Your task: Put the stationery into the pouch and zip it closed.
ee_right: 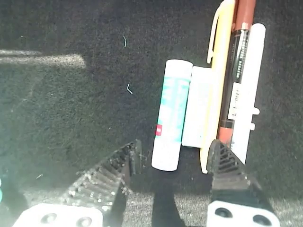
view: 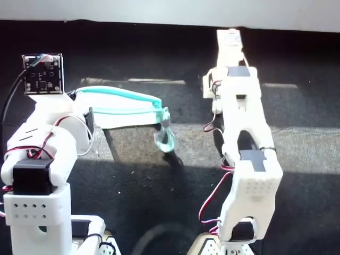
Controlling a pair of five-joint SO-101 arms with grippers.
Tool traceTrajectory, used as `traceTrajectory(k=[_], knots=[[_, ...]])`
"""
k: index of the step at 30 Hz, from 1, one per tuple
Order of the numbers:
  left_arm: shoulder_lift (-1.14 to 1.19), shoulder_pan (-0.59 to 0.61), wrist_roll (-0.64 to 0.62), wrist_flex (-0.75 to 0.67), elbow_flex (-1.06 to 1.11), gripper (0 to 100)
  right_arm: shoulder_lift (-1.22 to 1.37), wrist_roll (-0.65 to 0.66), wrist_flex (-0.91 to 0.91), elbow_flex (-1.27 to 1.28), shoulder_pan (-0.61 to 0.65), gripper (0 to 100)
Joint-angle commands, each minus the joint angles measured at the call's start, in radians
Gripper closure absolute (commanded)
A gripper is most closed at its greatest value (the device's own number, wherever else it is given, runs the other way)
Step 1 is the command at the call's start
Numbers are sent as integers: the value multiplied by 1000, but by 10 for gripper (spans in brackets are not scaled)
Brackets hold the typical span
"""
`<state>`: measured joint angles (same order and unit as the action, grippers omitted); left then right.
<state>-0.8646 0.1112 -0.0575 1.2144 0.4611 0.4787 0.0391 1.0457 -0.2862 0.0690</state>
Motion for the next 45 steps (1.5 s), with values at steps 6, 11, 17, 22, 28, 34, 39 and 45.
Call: traceTrajectory(k=[6, 11, 17, 22, 28, 34, 39, 45], knots=[[-1, 18, 2, 5, 19, 991, 147, 46, -170, -5, -15, 774], [-1, 19, 0, 5, 19, 991, 242, 52, -163, -56, -13, 778], [-1, 21, 0, 5, 19, 991, 300, 120, -13, -206, -13, 994], [-1, 21, 0, 5, 19, 991, 302, 121, 127, -288, -13, 994], [-1, 21, 0, -2, 19, 991, 302, 117, 414, -467, -13, 993], [-1, 21, 0, -2, 19, 991, 303, 115, 645, -605, -13, 993], [-1, 21, 0, -2, 19, 991, 329, 120, 664, -568, -13, 993], [-1, 21, 0, -2, 13, 991, 401, 118, 687, -515, -8, 991]])
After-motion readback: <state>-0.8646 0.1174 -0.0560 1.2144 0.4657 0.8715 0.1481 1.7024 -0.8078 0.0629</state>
